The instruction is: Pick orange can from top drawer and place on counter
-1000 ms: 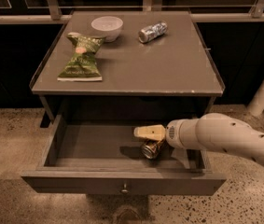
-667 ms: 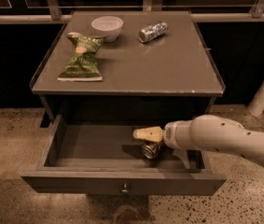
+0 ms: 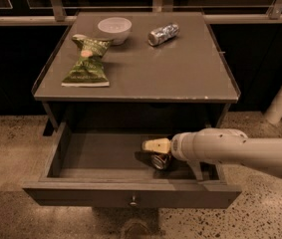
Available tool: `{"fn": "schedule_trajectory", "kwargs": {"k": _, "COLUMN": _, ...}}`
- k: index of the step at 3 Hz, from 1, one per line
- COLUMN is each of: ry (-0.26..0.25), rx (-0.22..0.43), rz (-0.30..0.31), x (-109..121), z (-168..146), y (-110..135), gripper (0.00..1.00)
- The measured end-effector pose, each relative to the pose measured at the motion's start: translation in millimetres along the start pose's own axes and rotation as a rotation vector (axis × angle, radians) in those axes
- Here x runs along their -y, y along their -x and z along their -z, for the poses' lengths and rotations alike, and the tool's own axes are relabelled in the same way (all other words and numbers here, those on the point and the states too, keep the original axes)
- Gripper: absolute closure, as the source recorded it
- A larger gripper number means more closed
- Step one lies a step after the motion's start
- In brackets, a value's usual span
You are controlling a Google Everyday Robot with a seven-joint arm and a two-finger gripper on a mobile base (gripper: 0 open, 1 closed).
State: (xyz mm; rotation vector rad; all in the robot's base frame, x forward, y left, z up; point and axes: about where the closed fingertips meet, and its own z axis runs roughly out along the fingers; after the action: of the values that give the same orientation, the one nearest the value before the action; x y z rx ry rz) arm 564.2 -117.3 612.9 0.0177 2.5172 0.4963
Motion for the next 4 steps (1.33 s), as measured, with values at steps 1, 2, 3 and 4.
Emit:
{"fn": "schedule_trajectory", "kwargs": {"k": 1, "ry": -0.003, "rx": -0.001, "rz": 0.002, "x": -1.1, "z": -2.5, "y": 1.3, "gripper": 0.19}}
{"fn": "schedule_trajectory", "kwargs": {"k": 2, "ry": -0.002, "rx": -0.001, "rz": 0.002, "x": -1.2, "z": -2.5, "y": 1.3, "gripper": 0.42}}
{"fn": "schedule_trajectory", "kwargs": {"k": 3, "ry": -0.002, "rx": -0.001, "rz": 0.002, "x": -1.2, "z": -2.5, "y": 1.3, "gripper": 0.66}}
{"fn": "schedule_trajectory", "kwargs": {"k": 4, "ry": -0.002, "rx": -0.001, "rz": 0.002, "x": -1.2, "z": -2.5, "y": 1.3, "gripper": 0.89}}
